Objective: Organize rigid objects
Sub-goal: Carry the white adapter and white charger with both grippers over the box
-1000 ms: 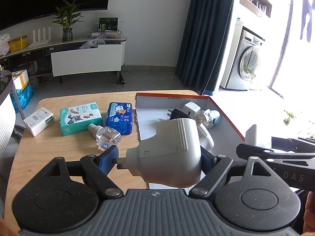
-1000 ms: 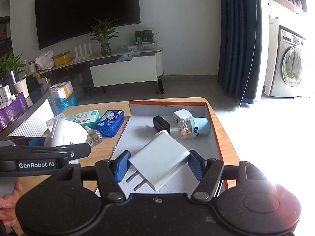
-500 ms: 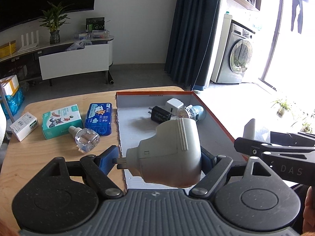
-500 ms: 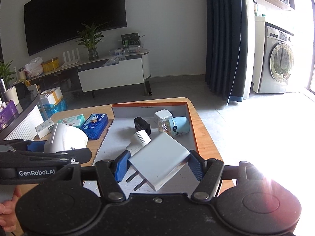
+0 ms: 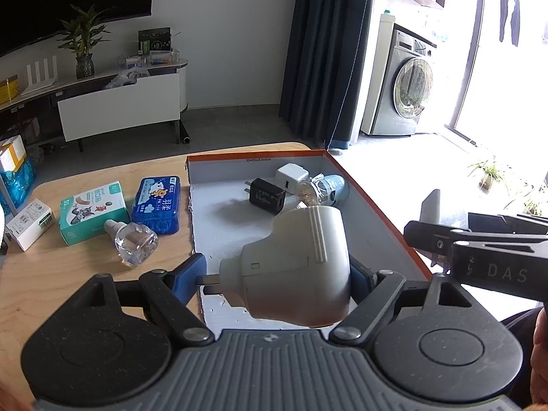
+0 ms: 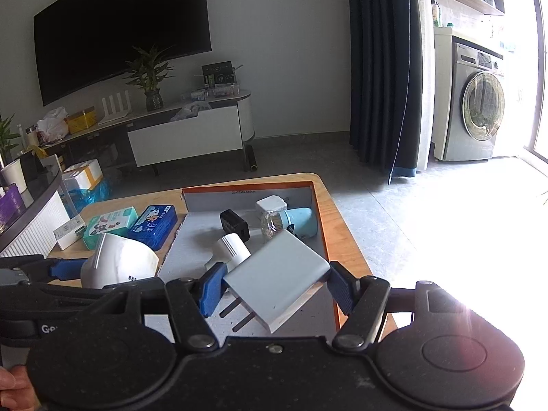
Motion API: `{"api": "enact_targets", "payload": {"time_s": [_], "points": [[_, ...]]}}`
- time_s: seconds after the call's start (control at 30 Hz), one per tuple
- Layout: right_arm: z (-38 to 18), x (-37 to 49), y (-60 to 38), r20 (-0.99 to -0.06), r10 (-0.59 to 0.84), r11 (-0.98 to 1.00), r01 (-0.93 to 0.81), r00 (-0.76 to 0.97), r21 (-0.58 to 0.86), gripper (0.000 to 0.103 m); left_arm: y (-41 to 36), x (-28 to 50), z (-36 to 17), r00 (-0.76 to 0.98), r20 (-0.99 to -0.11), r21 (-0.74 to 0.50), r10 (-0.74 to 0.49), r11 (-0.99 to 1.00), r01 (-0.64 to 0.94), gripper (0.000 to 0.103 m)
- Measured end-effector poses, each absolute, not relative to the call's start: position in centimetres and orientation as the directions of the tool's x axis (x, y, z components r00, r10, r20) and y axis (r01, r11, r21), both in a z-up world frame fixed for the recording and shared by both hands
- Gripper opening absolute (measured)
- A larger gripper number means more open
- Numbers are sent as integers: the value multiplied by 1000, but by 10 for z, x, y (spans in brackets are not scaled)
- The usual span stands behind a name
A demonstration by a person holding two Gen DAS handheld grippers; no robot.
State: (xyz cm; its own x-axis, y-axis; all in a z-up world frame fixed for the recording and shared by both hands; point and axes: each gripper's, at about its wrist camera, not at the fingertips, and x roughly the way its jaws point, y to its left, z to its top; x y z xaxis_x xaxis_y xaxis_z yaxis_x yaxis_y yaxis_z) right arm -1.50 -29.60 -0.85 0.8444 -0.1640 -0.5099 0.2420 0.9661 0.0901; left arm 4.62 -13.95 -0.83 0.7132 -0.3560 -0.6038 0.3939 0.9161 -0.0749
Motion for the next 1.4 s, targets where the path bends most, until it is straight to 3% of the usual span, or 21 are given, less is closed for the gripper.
{"api": "enact_targets", "payload": {"time_s": [1.4], "points": [[-14,9,-316,-529,-160,966,242,833,88,78,-168,57,-23,672,-634,-63,-382,892,447,86]]}}
